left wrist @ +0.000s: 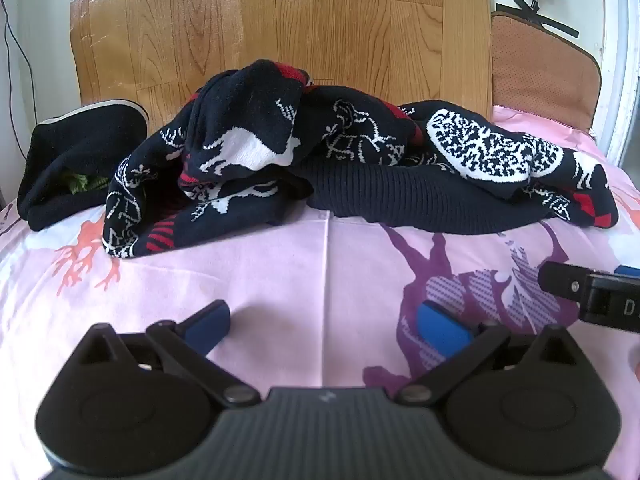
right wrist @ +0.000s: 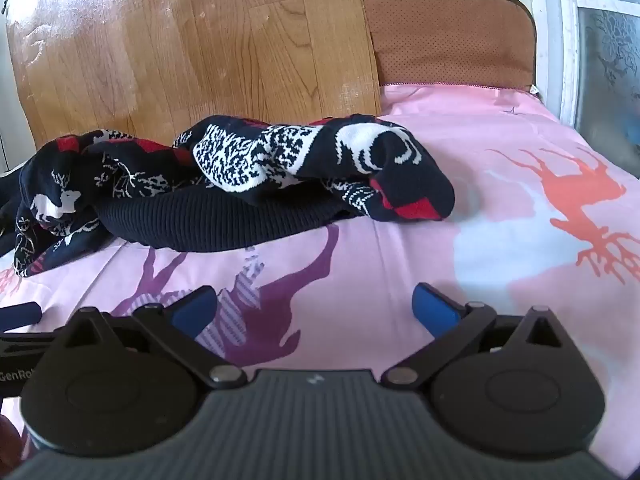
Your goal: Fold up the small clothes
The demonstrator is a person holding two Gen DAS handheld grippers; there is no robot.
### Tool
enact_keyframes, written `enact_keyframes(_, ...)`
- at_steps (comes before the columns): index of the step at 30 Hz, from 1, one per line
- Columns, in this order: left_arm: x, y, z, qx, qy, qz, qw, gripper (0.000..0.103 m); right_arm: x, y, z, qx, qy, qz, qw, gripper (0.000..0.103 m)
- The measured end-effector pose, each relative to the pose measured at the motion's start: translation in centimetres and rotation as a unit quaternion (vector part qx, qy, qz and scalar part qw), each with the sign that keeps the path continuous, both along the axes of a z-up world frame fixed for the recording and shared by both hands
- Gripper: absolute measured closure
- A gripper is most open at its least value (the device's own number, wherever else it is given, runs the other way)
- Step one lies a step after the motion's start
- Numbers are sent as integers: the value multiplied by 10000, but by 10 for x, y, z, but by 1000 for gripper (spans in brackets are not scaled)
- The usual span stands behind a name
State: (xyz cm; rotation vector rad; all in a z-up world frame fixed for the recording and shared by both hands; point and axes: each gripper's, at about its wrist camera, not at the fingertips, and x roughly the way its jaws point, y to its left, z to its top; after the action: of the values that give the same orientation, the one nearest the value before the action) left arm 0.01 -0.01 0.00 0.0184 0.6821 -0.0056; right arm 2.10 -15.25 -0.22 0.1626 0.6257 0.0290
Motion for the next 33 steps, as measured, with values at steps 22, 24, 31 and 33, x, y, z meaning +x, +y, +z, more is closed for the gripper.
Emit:
enact_keyframes(22, -10, 42, 10, -588, -248, 145, 9979, 0, -8, -29, 1, 1263, -431, -147, 9909, 0)
enact_keyframes(24, -7, 53, 16, -319, -501, 346, 9976, 0, -6, -26, 3, 1205, -417, -176, 9917, 0)
enact_keyframes(31, 1, 89, 17, -125, -960, 598, 9935, 3, -3, -30, 1, 1335, -394, 71, 9902, 48)
enact_keyframes(33, 4, 98, 17, -504, -893, 496, 9935, 3, 5, -24, 2, 1452, -326, 335, 9883, 49)
